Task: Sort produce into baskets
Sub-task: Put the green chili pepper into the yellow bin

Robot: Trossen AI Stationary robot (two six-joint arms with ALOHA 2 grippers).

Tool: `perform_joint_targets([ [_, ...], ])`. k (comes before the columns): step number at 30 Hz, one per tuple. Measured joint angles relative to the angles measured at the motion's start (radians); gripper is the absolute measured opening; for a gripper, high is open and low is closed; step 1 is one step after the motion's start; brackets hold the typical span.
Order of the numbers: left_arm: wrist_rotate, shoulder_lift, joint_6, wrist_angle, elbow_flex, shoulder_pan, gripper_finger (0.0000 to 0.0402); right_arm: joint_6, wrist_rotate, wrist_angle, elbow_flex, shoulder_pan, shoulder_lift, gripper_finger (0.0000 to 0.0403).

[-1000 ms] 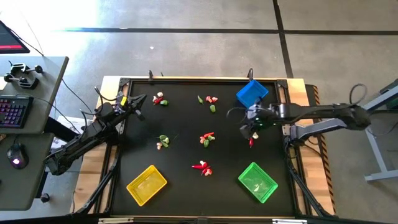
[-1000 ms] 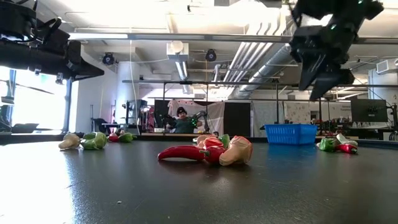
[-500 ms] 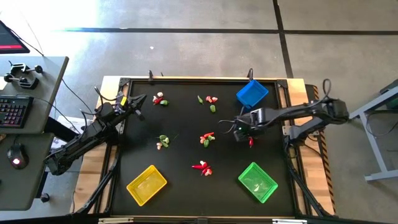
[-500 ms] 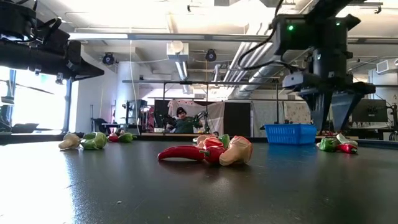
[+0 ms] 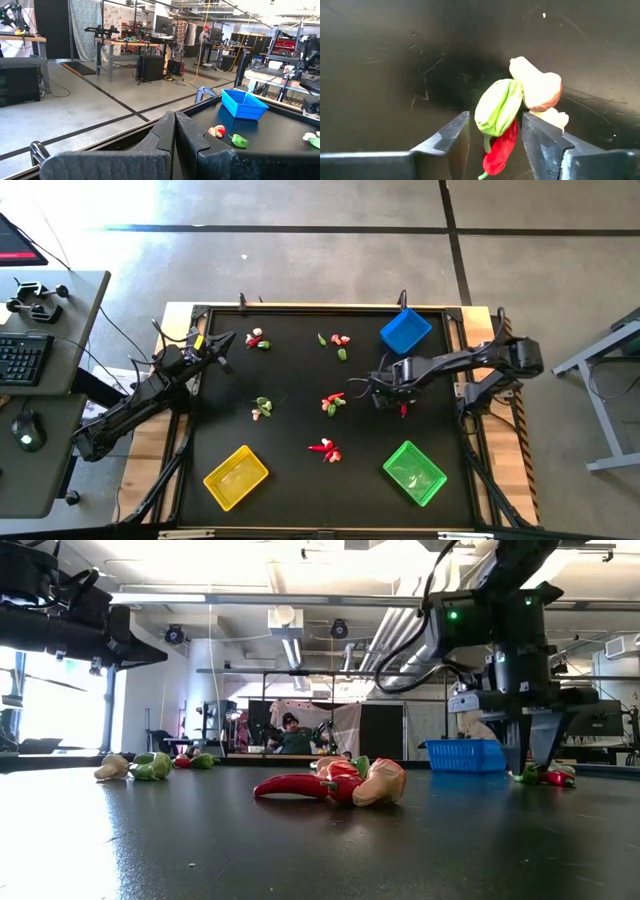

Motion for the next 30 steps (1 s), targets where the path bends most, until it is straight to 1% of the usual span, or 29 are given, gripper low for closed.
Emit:
perform_joint_targets([
  [3,0.000,0.000,0.000,0.000,0.000,0.000,0.0000,-0.009,0.005,0.022,0.000,-0.001,0.012,0.0136],
  [11,0.000,0.000,0.000,0.000,0.000,0.000,0.0000,-0.129,0.005,0.101,-0.001,-0.001,0.021,0.0075],
  [17,0.000,0.000,0.000,0.000,0.000,0.000,0.0000,-0.242,-0.043,0.138,-0.001,-0.001,0.019,0.0040],
  [25,0.000,0.000,0.000,0.000,0.000,0.000,0.0000,-0.366,-0.082,0.190,0.005,0.017,0.019,0.0032],
  [30,0.000,0.000,0.000,0.000,0.000,0.000,0.0000,-0.444,-0.051,0.174,0.089,0.053,0.020,0.0035],
])
